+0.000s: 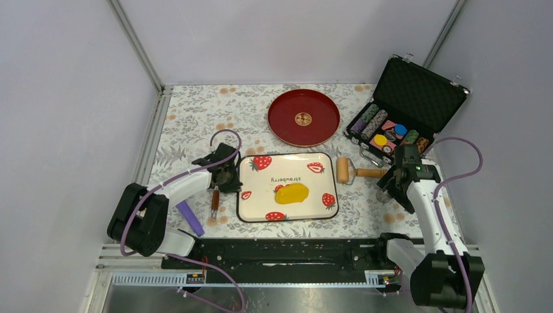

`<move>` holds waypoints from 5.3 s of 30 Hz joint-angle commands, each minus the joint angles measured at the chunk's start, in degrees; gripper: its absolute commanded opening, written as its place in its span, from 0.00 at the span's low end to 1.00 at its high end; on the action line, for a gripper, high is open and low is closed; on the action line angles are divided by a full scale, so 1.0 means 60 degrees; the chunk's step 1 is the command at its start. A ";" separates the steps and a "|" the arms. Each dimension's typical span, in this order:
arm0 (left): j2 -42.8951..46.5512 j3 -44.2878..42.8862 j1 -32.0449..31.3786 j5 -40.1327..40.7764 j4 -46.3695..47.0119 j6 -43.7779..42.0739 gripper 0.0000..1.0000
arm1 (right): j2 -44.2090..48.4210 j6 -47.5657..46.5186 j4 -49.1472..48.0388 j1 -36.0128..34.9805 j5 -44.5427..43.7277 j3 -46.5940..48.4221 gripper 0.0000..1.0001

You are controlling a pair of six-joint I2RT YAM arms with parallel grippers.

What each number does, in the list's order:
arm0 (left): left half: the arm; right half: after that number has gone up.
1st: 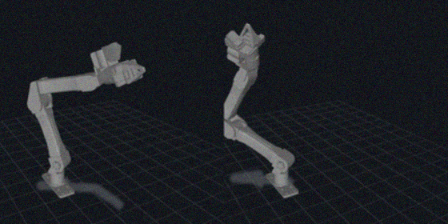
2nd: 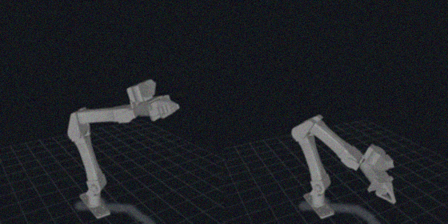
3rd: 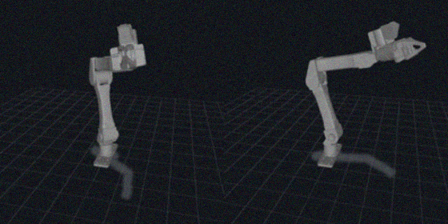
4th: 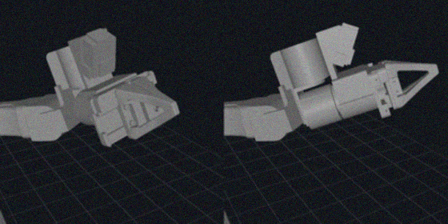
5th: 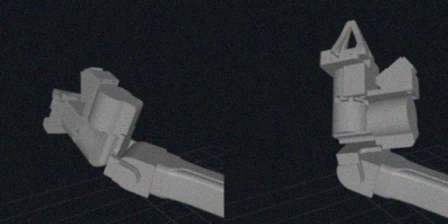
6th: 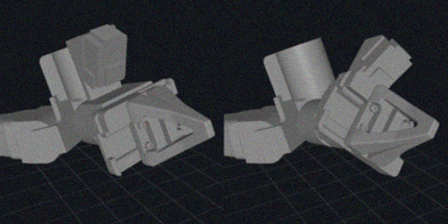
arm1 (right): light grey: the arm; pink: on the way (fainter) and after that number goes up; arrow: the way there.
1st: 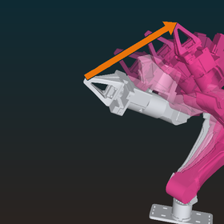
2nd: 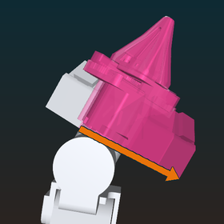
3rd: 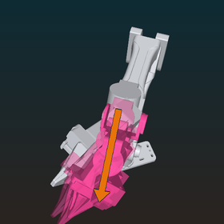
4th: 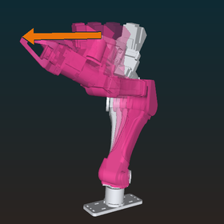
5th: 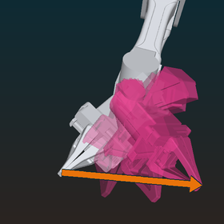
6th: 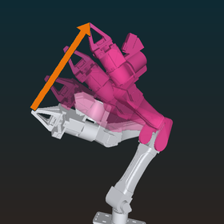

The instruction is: Roll out the dumpling wrappers from the dough

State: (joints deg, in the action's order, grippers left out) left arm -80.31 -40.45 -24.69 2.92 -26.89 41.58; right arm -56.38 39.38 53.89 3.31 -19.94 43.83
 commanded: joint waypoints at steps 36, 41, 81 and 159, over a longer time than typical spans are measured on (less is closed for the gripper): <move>-0.0390 0.0220 0.0067 0.1109 -0.0822 -0.0390 0.00 | -0.3829 -0.0106 -0.2007 0.1718 0.2176 0.0097 0.27; -0.0386 0.0216 0.0071 0.1107 -0.0819 -0.0397 0.00 | -0.3953 -0.0244 -0.2212 0.1719 0.2460 0.0108 0.18; -0.0385 0.0220 0.0057 0.1069 -0.0817 -0.0410 0.00 | -0.2090 -0.0773 -0.1709 -0.3375 0.4484 0.1669 0.02; -0.0406 0.0200 0.0042 0.1094 -0.0821 -0.0397 0.00 | -0.7115 0.0236 -0.2845 -0.7796 0.3096 0.3932 0.00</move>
State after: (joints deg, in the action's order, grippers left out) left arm -80.38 -40.51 -24.69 2.92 -26.89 41.34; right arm -100.88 41.36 35.38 -43.29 -0.84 66.70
